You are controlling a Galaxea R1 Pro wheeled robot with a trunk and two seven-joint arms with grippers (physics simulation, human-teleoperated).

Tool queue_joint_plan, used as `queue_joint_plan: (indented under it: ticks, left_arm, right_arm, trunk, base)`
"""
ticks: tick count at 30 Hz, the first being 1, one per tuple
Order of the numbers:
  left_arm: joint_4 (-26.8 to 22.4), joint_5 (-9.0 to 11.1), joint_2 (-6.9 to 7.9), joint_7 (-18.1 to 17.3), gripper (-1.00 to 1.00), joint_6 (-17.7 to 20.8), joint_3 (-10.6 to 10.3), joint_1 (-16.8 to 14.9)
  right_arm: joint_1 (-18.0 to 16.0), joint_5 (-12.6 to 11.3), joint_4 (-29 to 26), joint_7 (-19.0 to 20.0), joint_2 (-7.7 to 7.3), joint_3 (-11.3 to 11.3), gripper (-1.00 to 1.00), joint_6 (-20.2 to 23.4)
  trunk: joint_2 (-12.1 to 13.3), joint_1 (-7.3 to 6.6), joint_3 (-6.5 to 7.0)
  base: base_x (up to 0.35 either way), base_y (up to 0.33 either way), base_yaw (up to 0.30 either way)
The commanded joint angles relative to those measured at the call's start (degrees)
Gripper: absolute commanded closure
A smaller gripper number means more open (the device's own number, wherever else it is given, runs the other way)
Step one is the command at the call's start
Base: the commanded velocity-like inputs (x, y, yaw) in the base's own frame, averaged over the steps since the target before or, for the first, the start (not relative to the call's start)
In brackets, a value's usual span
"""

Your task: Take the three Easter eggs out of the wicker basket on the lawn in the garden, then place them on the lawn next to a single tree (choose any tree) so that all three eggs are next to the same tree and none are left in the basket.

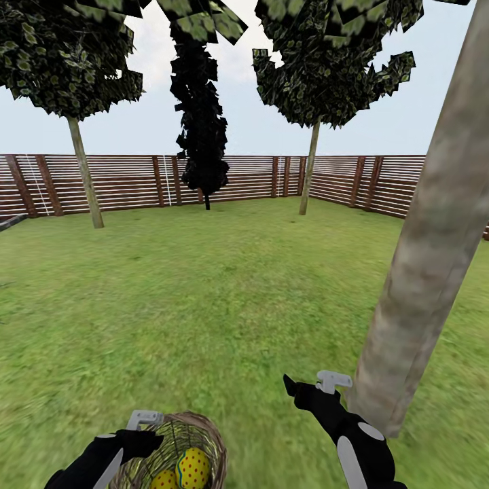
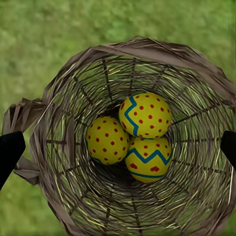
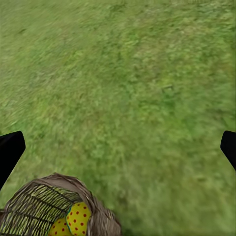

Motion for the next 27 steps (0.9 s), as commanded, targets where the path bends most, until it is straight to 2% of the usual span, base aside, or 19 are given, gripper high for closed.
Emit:
queue_joint_plan:
  ticks: [1,17,27]
  left_arm:
    - [-0.09,0.59,0.08,0.12,-1.0,0.31,-0.35,-0.03]
    - [-0.07,0.61,0.08,0.12,-1.0,0.31,-0.39,-0.03]
    - [-0.18,0.66,0.08,0.12,-1.0,0.29,-0.32,-0.03]
  right_arm:
    - [-0.04,-0.24,-0.07,-0.06,0.02,-0.04,-1.0,0.28]
    - [-0.04,-0.17,-0.07,-0.07,0.08,-0.08,-1.0,0.28]
    - [-0.04,-0.16,-0.07,-0.07,0.09,-0.08,-1.0,0.28]
  trunk:
    - [-0.04,0.0,-0.06]
    - [-0.04,0.0,-0.06]
    - [-0.04,0.0,-0.06]
  base:
    - [0.007,0.0,0.0]
    - [0.177,0.0,0.0]
    - [0.037,0.0,0.0]
